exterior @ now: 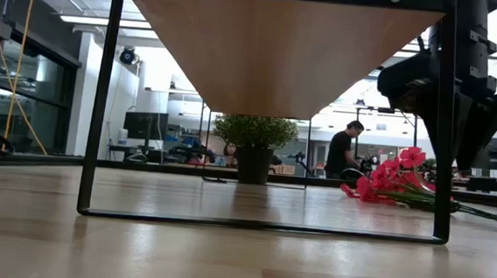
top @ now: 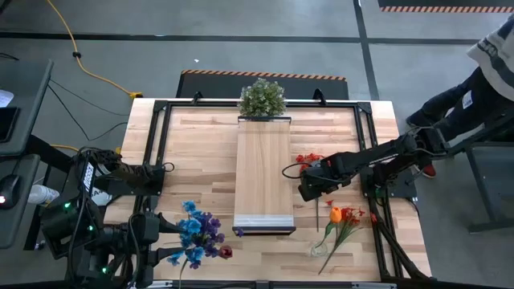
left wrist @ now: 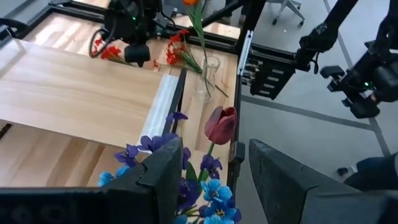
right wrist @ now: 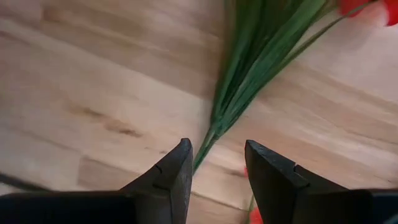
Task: Pick and place flowers into a vace then onto a shelf
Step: Put the top red flowers into the right transparent vase
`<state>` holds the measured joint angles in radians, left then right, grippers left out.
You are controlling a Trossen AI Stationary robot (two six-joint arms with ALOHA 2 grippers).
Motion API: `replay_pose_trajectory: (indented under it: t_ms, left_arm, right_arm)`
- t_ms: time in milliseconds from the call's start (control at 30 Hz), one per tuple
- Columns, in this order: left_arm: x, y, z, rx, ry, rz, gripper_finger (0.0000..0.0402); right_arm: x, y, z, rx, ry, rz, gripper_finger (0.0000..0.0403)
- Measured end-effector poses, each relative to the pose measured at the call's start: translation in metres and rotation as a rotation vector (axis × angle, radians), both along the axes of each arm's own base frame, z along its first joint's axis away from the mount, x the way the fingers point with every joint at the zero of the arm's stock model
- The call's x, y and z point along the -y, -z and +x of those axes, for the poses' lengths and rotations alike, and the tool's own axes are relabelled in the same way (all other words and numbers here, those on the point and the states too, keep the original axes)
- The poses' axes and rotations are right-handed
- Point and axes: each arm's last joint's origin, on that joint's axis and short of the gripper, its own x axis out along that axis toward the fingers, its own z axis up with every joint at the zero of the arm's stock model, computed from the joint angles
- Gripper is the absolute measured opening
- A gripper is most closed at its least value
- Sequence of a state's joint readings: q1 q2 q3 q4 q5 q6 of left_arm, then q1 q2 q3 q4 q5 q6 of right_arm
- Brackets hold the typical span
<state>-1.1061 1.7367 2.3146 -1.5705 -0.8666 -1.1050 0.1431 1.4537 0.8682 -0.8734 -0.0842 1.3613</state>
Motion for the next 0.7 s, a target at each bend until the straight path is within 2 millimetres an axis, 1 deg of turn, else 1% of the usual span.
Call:
replay_pose_trajectory:
  t_ms: [267,333,467,533,600,700]
  left_arm:
    - [0.001,0.001,-0.001,-0.031,0.023,-0.015,0.0216]
    - [0.001,0.001,-0.001,-0.032,0.023,-0.016,0.0216]
    - [0.001,0.001,-0.001,-0.034,0.025,-0.017,0.0216]
    - [0.001,0.001,-0.001,-0.038,0.028,-0.019,0.0216]
    - [0.001,0.001,-0.001,-0.041,0.029,-0.020,0.0216]
    - [0.001,0.001,-0.001,-0.041,0.030,-0.020,0.0216]
  right_arm:
    - [0.009,0.001,0.000,-0.003,0.008,-0.030,0.0138]
    - [0.012,0.009,-0.004,0.005,0.020,-0.018,0.0138]
    - [0.013,0.036,-0.017,0.004,0.085,0.045,0.0138]
    - [0.012,0.046,-0.019,0.041,0.117,0.078,0.0138]
    - [0.012,0.053,-0.022,0.066,0.143,0.112,0.0138]
    - [0.011,0.058,-0.023,0.094,0.156,0.122,0.0138]
